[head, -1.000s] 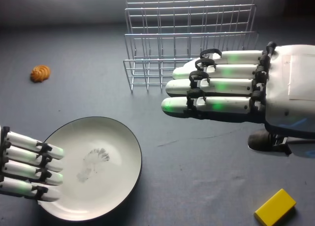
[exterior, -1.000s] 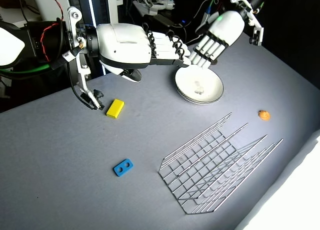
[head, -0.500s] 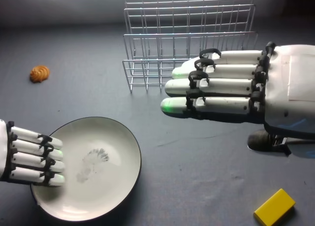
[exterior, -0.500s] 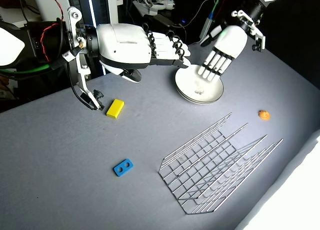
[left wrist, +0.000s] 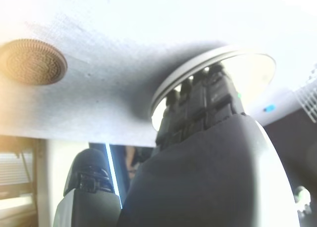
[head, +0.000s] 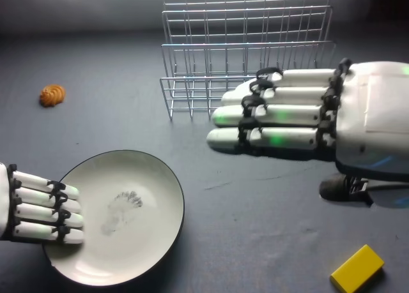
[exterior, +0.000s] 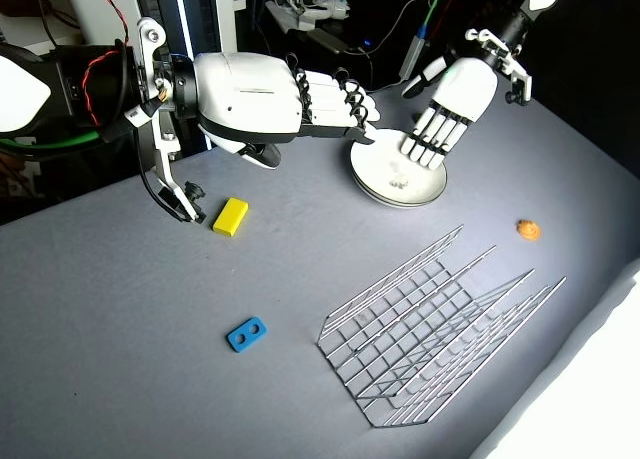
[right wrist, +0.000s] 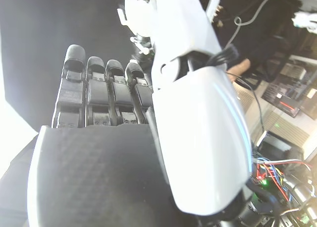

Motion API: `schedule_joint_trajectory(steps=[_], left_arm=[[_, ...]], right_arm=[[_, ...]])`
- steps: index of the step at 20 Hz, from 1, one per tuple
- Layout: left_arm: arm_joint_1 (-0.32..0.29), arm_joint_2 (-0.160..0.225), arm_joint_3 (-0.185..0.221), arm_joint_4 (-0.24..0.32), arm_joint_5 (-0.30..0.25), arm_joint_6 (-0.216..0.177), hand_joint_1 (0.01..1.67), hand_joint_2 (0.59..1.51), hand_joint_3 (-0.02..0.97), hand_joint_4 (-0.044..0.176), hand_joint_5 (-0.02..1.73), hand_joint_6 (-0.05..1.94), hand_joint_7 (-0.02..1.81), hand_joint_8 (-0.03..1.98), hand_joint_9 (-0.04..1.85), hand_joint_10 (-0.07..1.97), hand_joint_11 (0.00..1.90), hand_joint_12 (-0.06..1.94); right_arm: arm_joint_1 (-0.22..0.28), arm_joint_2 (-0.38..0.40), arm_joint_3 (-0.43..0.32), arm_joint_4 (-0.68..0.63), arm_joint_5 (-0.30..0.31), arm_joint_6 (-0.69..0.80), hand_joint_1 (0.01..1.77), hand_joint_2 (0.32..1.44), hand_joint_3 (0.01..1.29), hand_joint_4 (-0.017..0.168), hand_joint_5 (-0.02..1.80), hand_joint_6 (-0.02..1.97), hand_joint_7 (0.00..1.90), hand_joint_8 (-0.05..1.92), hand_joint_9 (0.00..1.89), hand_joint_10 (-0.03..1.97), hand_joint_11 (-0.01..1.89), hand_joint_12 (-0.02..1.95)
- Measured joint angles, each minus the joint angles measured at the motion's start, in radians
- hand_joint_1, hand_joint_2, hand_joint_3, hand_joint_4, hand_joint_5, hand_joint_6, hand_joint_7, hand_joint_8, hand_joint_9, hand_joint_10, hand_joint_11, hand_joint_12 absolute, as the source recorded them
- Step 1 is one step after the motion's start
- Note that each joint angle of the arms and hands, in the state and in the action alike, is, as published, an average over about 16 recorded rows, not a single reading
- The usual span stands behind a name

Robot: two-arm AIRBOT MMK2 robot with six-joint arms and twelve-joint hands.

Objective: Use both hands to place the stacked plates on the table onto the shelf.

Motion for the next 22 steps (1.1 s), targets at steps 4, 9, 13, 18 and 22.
schedule_joint_trajectory(steps=[4, 9, 13, 18, 22], left_arm=[[0.008, -0.005, -0.032, -0.024, 0.020, -0.001, 0.03, 1.147, 0.004, 0.000, 0.01, -0.01, 0.00, 0.00, 0.02, 0.00, 0.02, 0.00], [0.008, -0.009, -0.091, -0.074, 0.063, -0.002, 0.03, 1.149, 0.004, 0.002, 0.01, -0.01, 0.00, -0.01, 0.02, 0.00, 0.02, 0.01], [0.003, -0.014, -0.141, -0.122, 0.102, -0.003, 0.03, 1.151, 0.004, 0.003, 0.02, -0.01, 0.00, -0.01, 0.02, 0.00, 0.01, 0.02], [-0.009, -0.020, -0.196, -0.178, 0.150, -0.002, 0.02, 1.153, 0.004, 0.002, 0.02, -0.01, 0.00, -0.01, 0.02, 0.00, 0.01, 0.02], [-0.019, -0.024, -0.229, -0.209, 0.178, -0.002, 0.02, 1.154, 0.003, 0.000, 0.02, -0.01, 0.00, -0.01, 0.01, 0.00, 0.02, 0.02]], right_arm=[[-0.008, -0.053, 0.023, 0.003, -0.025, -0.048, 1.40, 1.00, 0.02, -0.001, 0.07, 0.02, 0.03, 0.01, 0.04, 0.01, 0.02, 0.35], [-0.019, -0.141, 0.064, 0.022, -0.056, -0.132, 1.40, 1.00, 0.02, 0.002, 0.08, 0.02, 0.04, 0.01, 0.05, 0.01, 0.02, 0.37], [-0.027, -0.215, 0.103, 0.047, -0.083, -0.202, 1.39, 1.00, 0.02, 0.003, 0.07, 0.02, 0.04, 0.01, 0.05, 0.01, 0.02, 0.39], [-0.031, -0.298, 0.153, 0.086, -0.106, -0.275, 1.38, 1.00, 0.02, 0.004, 0.08, 0.02, 0.04, 0.01, 0.05, 0.01, 0.02, 0.44], [-0.030, -0.357, 0.197, 0.121, -0.115, -0.312, 1.37, 1.00, 0.02, 0.004, 0.10, 0.02, 0.07, 0.01, 0.08, 0.01, 0.02, 0.51]])
